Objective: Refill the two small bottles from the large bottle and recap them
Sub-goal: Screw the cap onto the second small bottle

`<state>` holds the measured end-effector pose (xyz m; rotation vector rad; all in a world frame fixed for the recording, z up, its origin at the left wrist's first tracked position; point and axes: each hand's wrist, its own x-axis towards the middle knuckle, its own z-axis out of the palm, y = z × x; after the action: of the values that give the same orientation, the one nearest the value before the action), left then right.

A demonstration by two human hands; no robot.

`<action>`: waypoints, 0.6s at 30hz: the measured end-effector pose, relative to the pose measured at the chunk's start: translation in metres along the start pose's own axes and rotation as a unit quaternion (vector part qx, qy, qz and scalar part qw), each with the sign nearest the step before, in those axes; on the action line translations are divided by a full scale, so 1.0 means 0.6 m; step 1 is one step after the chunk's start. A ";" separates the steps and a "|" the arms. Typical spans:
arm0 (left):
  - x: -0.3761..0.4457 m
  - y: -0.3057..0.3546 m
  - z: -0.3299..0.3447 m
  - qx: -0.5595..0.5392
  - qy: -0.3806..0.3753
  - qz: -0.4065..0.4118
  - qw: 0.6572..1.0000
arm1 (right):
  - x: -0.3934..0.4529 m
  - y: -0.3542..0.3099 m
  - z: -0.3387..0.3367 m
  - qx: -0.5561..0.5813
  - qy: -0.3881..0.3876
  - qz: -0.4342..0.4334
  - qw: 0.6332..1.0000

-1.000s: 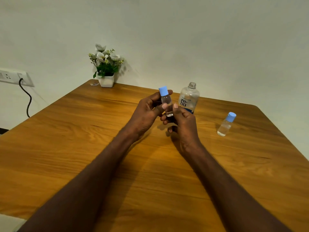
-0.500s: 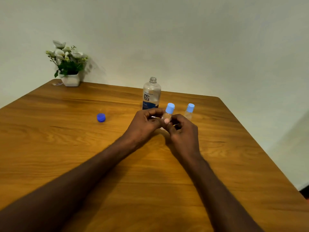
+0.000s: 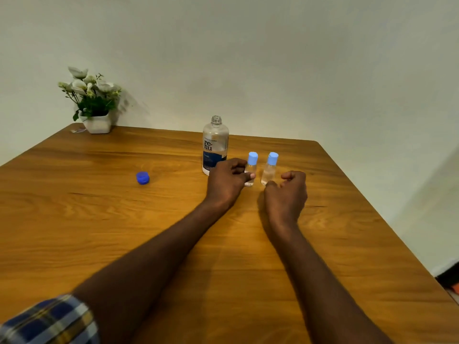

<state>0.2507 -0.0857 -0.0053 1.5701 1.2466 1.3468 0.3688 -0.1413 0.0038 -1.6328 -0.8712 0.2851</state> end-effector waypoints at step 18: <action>0.010 0.006 0.008 0.134 -0.018 0.042 0.990 | 0.057 0.032 0.034 -0.104 -0.116 -0.061 0.986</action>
<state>0.2560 -0.0805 -0.0012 1.8404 1.3990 1.2350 0.3874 -0.1038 -0.0103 -1.7532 -1.2065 0.3116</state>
